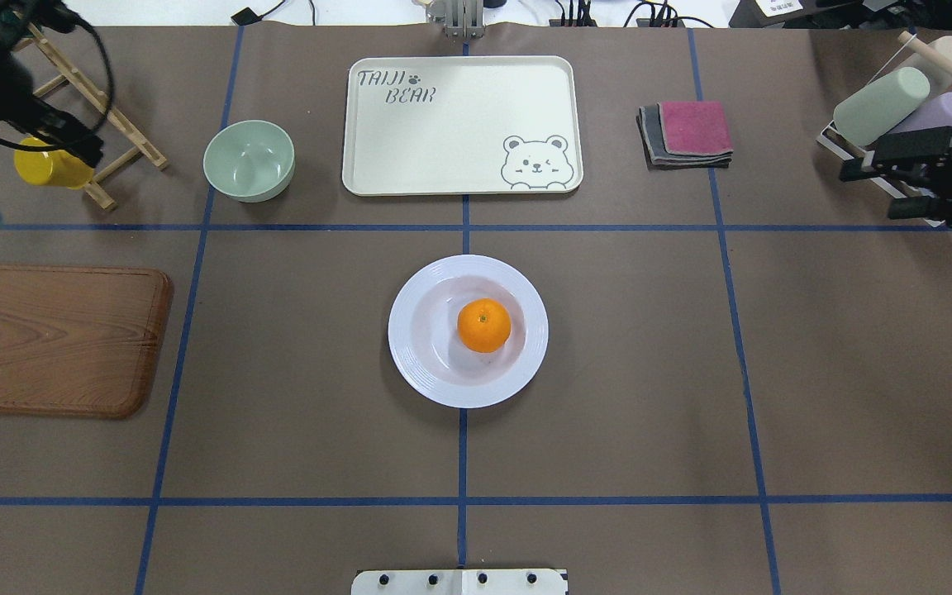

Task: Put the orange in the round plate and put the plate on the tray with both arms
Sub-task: 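Withdraw the left arm while the right arm reaches toward the plate, then lower the right gripper to the plate rim nearest the robot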

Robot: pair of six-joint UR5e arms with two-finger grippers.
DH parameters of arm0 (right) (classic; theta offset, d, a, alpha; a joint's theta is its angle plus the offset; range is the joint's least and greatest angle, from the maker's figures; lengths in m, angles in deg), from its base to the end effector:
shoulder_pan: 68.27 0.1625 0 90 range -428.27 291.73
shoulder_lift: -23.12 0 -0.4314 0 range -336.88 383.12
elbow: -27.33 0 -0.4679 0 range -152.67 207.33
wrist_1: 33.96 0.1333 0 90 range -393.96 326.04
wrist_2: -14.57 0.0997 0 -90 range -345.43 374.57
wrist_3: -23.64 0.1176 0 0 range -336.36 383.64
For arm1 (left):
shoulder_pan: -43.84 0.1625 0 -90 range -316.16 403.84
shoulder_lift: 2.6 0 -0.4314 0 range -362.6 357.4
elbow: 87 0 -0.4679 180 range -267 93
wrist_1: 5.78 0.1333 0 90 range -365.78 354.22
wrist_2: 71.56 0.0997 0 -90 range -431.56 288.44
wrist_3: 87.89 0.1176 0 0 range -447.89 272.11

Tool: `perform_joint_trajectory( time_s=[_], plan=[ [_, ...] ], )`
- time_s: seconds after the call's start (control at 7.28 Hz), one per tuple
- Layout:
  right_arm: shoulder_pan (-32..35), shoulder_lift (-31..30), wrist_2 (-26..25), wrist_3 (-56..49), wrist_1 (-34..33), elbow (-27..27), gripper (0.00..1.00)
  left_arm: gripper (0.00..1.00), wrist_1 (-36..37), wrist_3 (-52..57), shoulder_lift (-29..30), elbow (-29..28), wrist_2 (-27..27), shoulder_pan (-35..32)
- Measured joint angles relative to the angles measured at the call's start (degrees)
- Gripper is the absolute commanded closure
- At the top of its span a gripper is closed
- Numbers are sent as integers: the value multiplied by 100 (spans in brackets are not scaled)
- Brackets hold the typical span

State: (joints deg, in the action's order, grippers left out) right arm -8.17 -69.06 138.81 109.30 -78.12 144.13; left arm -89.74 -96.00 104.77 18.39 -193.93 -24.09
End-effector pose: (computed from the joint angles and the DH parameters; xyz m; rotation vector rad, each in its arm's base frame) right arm -0.2080 -0.4963 0.3372 0.1964 -1.2900 0.4663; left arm 0.1813 -0.6343 0.3649 0.2953 0.6569 0.3648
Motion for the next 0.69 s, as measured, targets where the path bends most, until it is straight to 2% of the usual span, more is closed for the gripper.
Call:
perform_joint_trajectory(
  time_s=[0.14, 0.41, 0.69],
  plan=[
    [-606, 106, -681, 740, 107, 241, 0, 2, -43, 630, -530, -42, -368, -613],
    [-1932, 176, -2175, 1602, 156, 629, 0, 2, -160, 1229, -1286, -145, -675, -1606],
    [-3709, 283, -4447, 2256, 164, 649, 5, 2, -183, 1318, -1723, -178, -794, -2152]
  ],
)
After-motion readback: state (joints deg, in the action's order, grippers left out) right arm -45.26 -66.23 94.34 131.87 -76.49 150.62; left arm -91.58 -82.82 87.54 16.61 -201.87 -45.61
